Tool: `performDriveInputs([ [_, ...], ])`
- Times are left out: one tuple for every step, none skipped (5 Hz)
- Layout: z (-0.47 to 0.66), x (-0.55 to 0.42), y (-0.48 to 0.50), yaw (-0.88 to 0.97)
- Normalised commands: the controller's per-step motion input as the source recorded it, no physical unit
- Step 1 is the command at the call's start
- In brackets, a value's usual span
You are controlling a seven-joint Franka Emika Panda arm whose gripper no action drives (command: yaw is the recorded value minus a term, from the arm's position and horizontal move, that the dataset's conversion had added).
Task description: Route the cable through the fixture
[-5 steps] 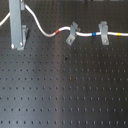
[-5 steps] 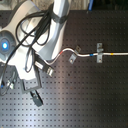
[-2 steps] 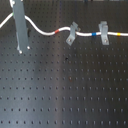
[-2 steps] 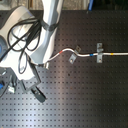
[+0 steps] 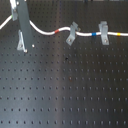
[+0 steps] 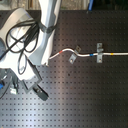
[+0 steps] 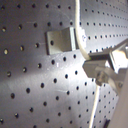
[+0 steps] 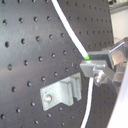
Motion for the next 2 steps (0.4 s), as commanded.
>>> performDriveInputs([
  [0.21,-0.259,0.094,-0.12],
  [0.23,-0.241,0.06,-0.09],
])
